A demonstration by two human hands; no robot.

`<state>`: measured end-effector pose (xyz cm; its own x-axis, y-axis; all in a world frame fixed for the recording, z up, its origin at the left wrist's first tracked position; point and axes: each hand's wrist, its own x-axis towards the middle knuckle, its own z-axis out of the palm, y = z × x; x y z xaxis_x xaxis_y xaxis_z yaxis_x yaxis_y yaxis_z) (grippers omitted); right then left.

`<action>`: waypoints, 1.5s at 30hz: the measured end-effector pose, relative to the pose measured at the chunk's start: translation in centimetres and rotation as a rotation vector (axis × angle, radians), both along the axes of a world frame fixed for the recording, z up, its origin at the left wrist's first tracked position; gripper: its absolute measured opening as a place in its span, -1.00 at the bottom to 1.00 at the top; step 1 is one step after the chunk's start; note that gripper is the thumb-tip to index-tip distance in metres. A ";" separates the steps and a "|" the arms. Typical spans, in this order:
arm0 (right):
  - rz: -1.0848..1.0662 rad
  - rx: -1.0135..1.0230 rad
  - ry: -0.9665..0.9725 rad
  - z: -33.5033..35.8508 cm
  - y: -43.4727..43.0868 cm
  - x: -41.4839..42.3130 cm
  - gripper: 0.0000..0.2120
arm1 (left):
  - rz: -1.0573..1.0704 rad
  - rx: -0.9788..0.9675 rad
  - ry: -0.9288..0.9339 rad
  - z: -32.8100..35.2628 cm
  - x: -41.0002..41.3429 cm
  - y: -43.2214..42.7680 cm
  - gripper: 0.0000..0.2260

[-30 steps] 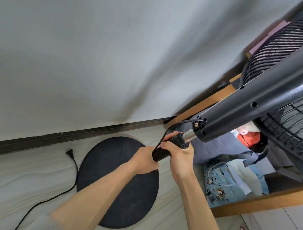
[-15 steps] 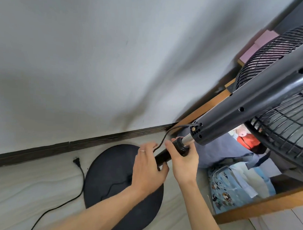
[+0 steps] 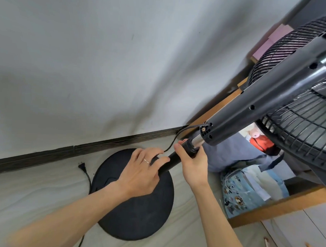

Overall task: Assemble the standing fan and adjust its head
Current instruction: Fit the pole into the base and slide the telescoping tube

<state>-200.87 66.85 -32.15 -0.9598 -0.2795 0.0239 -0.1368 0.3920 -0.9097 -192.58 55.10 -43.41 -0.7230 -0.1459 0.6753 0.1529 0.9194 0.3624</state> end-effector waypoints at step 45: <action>-0.055 -0.242 0.015 -0.3 -2.3 -1.0 -0.56 | -0.327 1.010 -0.548 0.2 -7.3 1.7 -0.62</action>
